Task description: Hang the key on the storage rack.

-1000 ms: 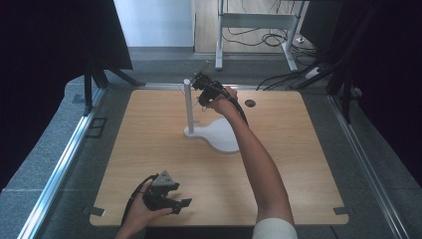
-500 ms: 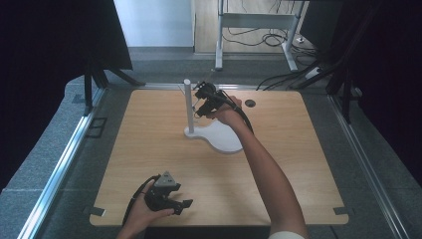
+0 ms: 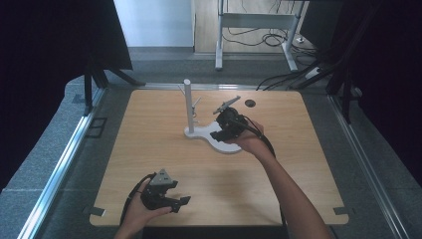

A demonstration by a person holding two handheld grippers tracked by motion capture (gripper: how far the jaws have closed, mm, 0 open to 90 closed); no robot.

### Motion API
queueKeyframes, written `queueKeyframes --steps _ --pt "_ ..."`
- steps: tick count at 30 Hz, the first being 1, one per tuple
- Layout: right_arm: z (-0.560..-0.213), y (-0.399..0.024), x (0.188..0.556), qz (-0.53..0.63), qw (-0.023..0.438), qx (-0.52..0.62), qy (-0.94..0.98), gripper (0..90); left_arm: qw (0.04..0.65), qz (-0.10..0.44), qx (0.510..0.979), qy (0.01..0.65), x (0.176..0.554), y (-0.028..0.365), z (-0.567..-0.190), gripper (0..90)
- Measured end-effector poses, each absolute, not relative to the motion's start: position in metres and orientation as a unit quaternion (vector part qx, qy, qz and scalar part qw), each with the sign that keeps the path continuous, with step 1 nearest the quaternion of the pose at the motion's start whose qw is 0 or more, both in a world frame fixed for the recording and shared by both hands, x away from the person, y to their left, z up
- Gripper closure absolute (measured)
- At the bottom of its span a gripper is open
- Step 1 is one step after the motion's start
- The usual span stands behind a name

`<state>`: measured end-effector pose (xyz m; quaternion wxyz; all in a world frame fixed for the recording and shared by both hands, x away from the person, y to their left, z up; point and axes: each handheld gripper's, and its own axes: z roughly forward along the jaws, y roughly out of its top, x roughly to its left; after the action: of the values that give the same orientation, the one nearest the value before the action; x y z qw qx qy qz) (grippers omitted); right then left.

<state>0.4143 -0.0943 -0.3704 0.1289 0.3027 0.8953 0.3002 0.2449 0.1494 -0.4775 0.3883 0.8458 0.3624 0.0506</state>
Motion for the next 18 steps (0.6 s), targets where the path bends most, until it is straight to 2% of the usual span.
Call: queueKeyframes --steps 8,18 --pt "-0.391 -0.131 0.386 0.326 0.126 0.316 0.882 46.9 0.388 0.061 0.843 0.369 0.245 0.150 -0.479 25.1" --pt "-0.440 -0.168 0.351 0.349 0.117 0.330 0.869 46.4 0.388 0.067 0.842 0.369 0.244 0.145 -0.481 25.2"
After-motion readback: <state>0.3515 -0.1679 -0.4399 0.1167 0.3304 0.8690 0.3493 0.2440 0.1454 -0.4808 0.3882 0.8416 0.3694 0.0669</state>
